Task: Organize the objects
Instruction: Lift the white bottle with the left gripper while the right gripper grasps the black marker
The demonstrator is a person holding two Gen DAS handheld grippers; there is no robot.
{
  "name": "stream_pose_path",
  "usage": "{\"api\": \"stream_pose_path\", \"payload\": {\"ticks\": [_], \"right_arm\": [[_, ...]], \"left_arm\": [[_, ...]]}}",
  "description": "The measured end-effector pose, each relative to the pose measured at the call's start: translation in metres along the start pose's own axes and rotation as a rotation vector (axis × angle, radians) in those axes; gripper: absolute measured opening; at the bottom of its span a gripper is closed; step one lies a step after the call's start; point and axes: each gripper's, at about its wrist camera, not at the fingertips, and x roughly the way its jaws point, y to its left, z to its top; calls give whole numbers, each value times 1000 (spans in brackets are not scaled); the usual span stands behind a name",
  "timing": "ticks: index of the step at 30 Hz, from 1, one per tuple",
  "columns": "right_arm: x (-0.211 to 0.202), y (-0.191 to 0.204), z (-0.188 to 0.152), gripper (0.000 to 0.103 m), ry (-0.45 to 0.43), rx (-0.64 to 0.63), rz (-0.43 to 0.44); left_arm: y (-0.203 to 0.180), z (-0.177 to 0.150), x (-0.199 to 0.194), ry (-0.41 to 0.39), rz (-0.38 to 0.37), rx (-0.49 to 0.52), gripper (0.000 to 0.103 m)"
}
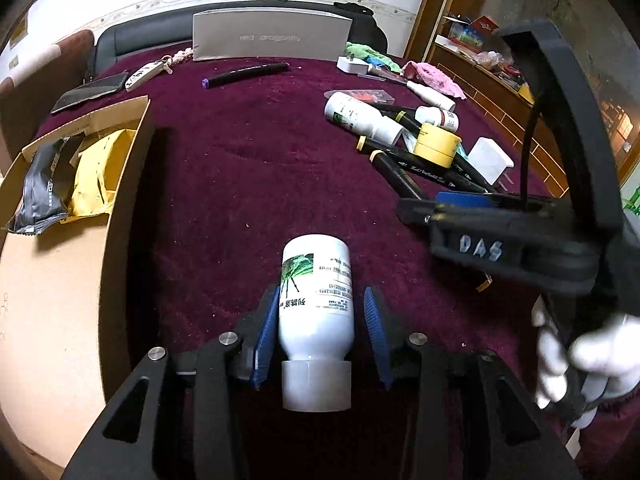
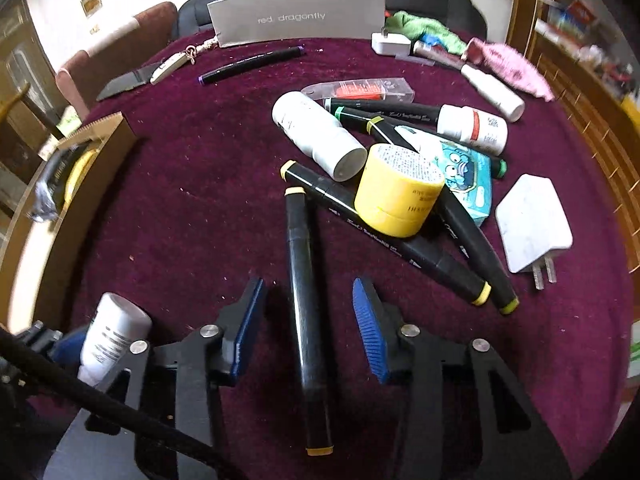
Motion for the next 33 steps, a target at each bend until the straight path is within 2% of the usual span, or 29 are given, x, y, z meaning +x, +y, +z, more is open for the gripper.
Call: {"api": "stream_pose_path", "payload": {"ticks": [1,3,5,11,21,26,33], "right_arm": [[-1,4,-2,35,-11,-15,-23],[-3,8,-4,18,-13,-15,-21],[-4,11,-5,12,-5,-19,-14],[-16,11,-17,12,-10,13,59],[-74,22,-21,13,-89,66,217],[-88,49,-6,13,-87,61,353],[-70,98,22,13,-36,69,523]], "left_arm": [[2,0,-1,-3,-15,-6,36],[6,-1,-2,-6,-37,-19,29],[6,-3,-6,-14,-48,-22,29],[5,-10,-27,-66,-73,-32,29],[28,-18,-86,-162,-146,-99,29],[68,-12,-120,-238,-86,-154,29],[142,7,-138,-281,81,-214,29]]}}
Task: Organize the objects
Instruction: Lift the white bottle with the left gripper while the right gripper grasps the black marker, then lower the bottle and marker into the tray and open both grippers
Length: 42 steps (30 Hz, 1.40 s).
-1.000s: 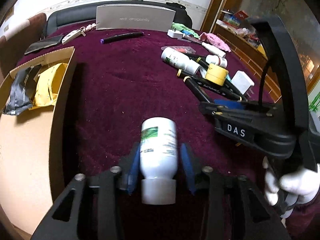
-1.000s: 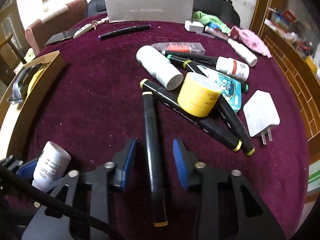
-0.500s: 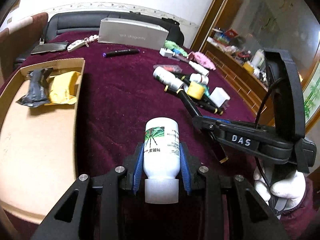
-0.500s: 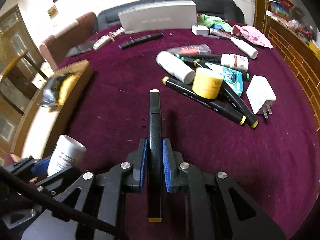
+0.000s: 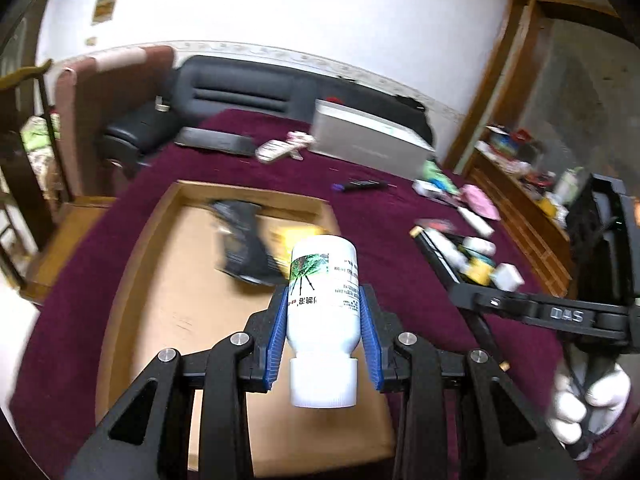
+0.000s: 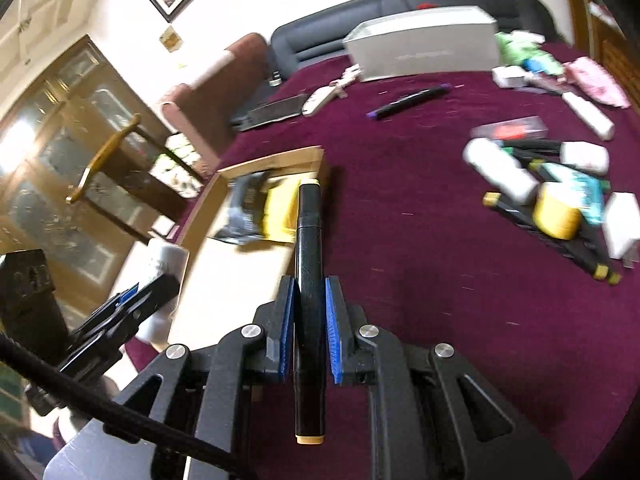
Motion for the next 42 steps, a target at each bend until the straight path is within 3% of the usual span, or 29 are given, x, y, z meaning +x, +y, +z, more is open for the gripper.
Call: {"api": "stream_pose_path", "payload": {"ticks": [8,14,18,25,31,36,42], "right_arm": [[69,42,22,13,81,4,103],[116,58,37,13,147,48,180],[142,67,48,13,171,63,182],[181,72,68,13,180,98,143],[193,62,68,13,196,141,161],[194,62,69,13,193,145,171],[194,62,71,14,190,149,180]], "left_arm": [[67,23,45,71,110,-56,29],[89,28,75,127,152,-68,29],[102,37,89,149,176,-79,29],[121,45,108,176,162,-153,29],[133,44,113,171,139,-213,29],[139,48,105,125,136,-252,30],[147,52,93,77,74,-319,36]]}}
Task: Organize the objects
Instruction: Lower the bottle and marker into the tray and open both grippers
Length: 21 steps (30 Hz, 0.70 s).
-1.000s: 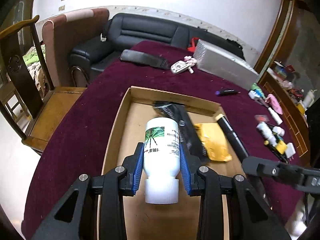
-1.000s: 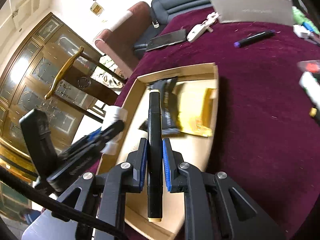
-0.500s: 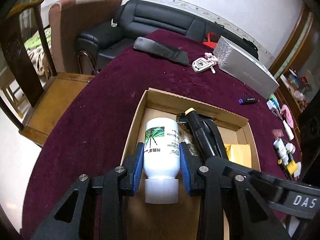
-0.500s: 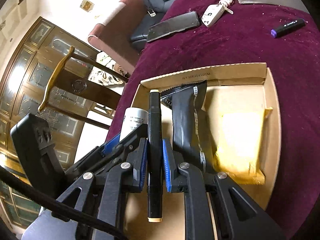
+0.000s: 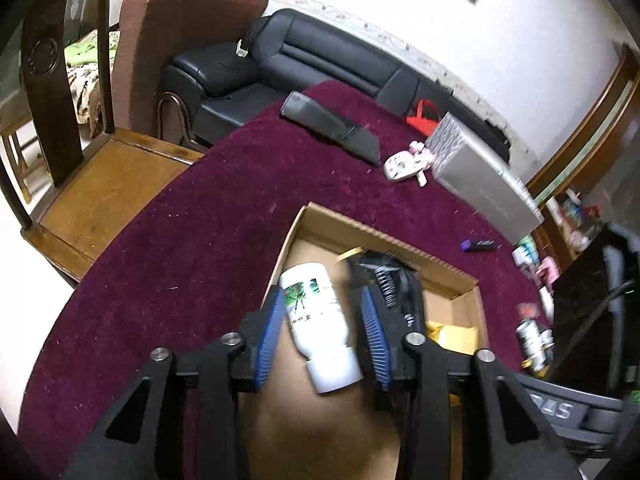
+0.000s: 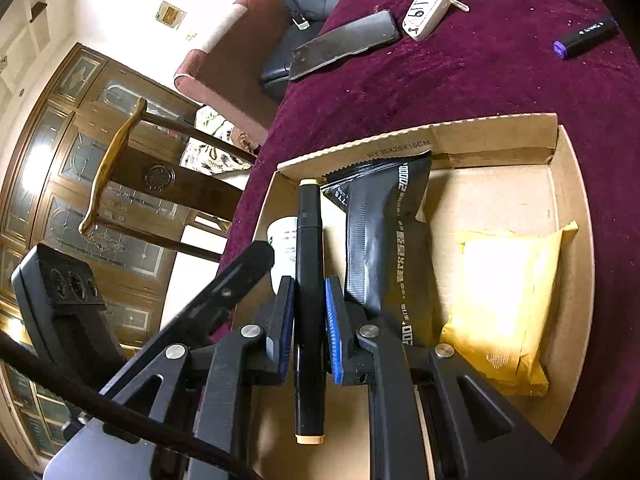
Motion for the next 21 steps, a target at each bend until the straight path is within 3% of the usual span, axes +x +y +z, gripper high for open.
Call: {"api": "stream_pose_path", "payload": {"ticks": [6,10,14,19,20,21], "right_arm": [[-3,9,-1,19,-21,-30,-37],[-29,22,-8,22,-71,-108,-67],[-69,32,-19,31,-166,-198,-134],[-131,47,-44,31,-347,-341,-279],[-146,48,-51,37,-396,-373,-317],[-162,51,-62,57,-469,-412,-370]], "left_arm": [[-4,0,-28,-54,-32,11,37],[-1,-6,-49,-87,-57,-14,48],[1,-16,-65,-99,-89,-39,48],[-10,-29,-81,-116,-123,-45,48],[-13,-30,-84,-119,-128,-40,48],[-17,-33,-86,-122,-132,-34,48]]}}
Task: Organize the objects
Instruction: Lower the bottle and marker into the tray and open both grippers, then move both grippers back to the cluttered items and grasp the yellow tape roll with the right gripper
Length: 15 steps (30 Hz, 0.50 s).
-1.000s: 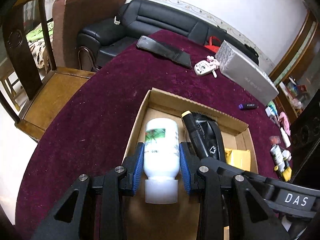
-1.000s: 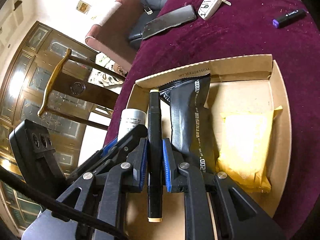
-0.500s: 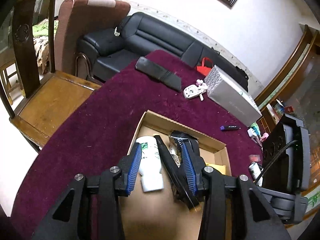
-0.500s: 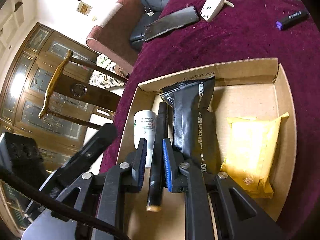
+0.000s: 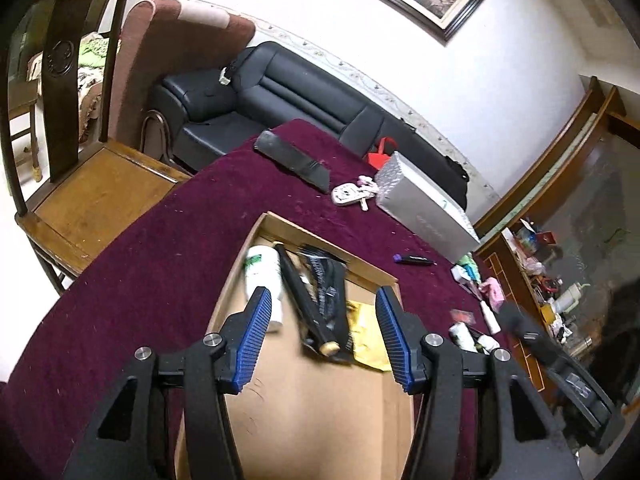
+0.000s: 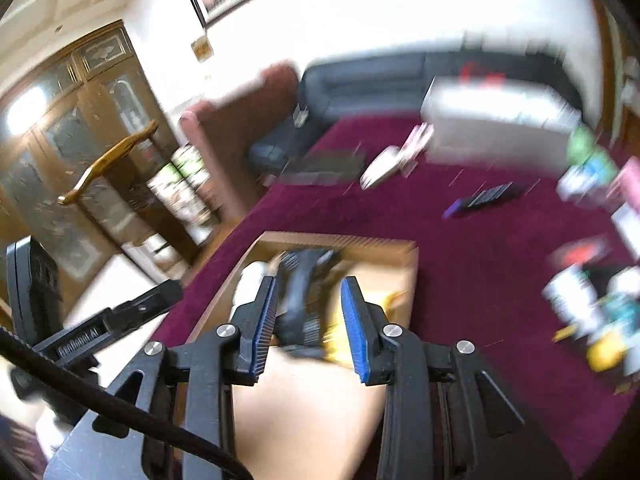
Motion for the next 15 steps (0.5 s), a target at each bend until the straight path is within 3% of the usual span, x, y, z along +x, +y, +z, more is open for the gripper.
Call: {"api": "stream_pose_path", "payload": {"ticks": [2,4,9,15], "right_arm": [[-30,-6,-7,89,-113,-28,-89],[-49,-20,-17,90,-177,-19,-136],[-57,-82,-30,90,-136,120,-195],[-74,-176,-51,90,-80,330,-194]], "left_arm": [[-8,-5,-3,-2,-9,10,48],[-21,-12,-4,5,-18,28,48],[-60,-33,1,57,-55,94,48],[-113,-66,14,131,-130,161,49]]}}
